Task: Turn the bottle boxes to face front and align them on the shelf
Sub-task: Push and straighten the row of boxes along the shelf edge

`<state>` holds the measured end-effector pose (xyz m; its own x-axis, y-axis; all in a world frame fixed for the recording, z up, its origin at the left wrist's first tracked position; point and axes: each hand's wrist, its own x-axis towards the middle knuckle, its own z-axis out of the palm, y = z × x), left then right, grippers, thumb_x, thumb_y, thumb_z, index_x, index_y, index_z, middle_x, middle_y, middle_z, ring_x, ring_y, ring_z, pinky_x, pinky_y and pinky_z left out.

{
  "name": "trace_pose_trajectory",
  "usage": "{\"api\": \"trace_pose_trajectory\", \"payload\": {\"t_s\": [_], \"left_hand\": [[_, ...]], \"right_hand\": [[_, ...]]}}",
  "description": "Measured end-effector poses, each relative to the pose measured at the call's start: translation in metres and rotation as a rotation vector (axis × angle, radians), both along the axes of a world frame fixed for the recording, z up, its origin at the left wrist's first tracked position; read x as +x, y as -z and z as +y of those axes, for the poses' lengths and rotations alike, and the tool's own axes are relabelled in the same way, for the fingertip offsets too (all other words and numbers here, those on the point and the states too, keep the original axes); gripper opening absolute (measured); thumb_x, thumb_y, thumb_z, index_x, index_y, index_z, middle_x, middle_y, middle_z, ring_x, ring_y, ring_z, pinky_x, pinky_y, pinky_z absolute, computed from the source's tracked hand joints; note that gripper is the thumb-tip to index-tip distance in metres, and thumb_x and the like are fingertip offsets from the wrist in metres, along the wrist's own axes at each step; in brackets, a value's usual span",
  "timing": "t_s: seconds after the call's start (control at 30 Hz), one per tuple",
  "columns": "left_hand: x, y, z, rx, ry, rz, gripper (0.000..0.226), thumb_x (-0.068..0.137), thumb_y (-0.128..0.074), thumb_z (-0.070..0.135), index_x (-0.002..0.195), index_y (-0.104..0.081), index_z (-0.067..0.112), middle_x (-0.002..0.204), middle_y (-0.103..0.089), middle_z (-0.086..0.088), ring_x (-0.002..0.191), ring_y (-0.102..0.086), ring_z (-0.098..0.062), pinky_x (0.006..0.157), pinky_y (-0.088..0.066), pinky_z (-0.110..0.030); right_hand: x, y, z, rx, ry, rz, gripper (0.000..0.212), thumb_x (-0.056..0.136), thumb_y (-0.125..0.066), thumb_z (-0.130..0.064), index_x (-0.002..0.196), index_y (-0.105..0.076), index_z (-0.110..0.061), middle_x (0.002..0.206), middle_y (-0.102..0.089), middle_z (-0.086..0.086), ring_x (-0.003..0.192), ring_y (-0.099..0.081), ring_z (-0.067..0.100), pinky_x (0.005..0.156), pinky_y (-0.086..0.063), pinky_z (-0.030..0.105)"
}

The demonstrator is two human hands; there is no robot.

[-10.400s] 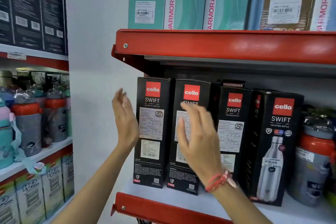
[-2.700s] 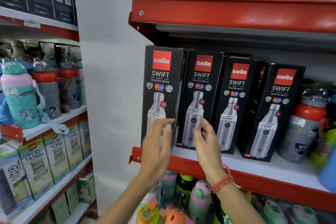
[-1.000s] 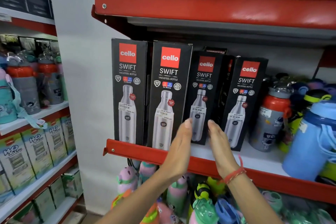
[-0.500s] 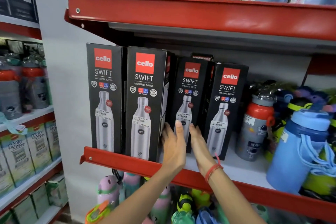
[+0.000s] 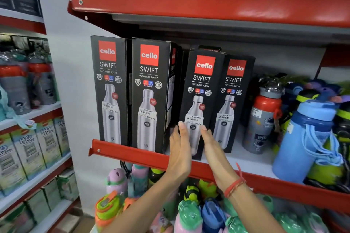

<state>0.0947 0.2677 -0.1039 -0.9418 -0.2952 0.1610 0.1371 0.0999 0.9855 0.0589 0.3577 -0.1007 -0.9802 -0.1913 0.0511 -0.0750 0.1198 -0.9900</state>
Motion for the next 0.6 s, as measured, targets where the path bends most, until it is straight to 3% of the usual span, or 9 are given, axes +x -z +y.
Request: {"api": "trace_pose_trajectory", "payload": {"t_s": [0.13, 0.33, 0.5, 0.6], "left_hand": [[0.016, 0.001, -0.013, 0.004, 0.007, 0.014, 0.105, 0.066, -0.005, 0.09, 0.151, -0.009, 0.03, 0.162, -0.005, 0.009, 0.143, 0.001, 0.001, 0.119, 0.003, -0.033], [0.031, 0.003, -0.028, 0.012, 0.044, 0.023, 0.113, 0.061, -0.008, 0.095, 0.151, -0.013, 0.028, 0.162, -0.012, 0.008, 0.147, -0.009, -0.005, 0.123, -0.006, -0.041], [0.037, -0.003, -0.037, -0.068, 0.093, -0.007, 0.096, 0.075, -0.007, 0.083, 0.151, -0.019, 0.025, 0.16, -0.02, 0.003, 0.146, -0.017, -0.01, 0.111, -0.01, -0.026], [0.037, -0.005, -0.037, -0.168, 0.03, -0.006, 0.088, 0.083, -0.007, 0.076, 0.147, -0.031, 0.022, 0.154, -0.036, -0.001, 0.143, -0.029, -0.016, 0.104, -0.017, -0.026]], "right_hand": [[0.023, 0.0, -0.004, 0.021, 0.001, 0.028, 0.077, 0.081, -0.03, -0.074, 0.147, -0.018, -0.037, 0.156, -0.019, -0.014, 0.143, -0.016, 0.011, 0.114, -0.014, 0.036], [0.042, -0.002, -0.014, 0.086, 0.019, 0.042, 0.078, 0.08, -0.027, -0.075, 0.147, -0.015, -0.038, 0.156, -0.016, -0.014, 0.144, -0.012, 0.013, 0.114, -0.012, 0.04], [0.044, -0.003, -0.013, 0.12, 0.052, 0.039, 0.078, 0.081, -0.027, -0.075, 0.147, -0.014, -0.038, 0.157, -0.017, -0.011, 0.144, -0.014, 0.016, 0.114, -0.014, 0.043], [0.041, 0.001, -0.008, 0.084, 0.045, 0.044, 0.076, 0.082, -0.032, -0.072, 0.147, -0.018, -0.035, 0.156, -0.02, -0.01, 0.143, -0.019, 0.015, 0.116, -0.015, 0.042]]}}
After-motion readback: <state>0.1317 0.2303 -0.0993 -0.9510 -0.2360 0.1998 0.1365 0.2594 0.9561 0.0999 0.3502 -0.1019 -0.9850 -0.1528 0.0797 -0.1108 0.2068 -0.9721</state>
